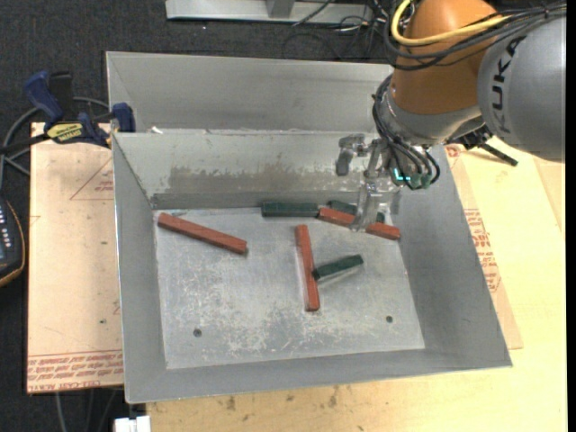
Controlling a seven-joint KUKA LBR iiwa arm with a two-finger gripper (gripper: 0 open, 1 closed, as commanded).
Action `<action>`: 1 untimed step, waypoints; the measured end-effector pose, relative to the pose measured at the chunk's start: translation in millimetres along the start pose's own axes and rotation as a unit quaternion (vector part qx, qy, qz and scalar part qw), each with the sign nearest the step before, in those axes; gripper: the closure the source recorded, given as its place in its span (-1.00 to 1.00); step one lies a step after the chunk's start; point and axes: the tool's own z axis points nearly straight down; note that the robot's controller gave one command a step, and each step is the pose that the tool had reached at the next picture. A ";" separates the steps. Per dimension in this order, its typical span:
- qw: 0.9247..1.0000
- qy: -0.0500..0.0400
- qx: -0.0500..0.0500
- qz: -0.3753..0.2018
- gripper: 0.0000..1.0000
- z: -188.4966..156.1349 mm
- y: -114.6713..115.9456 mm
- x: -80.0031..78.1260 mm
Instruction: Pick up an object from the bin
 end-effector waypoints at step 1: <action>0.998 0.002 0.001 -0.065 -1.00 158.9 -1.7 17.0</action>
Offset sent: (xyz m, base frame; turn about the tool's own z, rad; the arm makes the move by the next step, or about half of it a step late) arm -0.0173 -0.0010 -0.1582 -0.1309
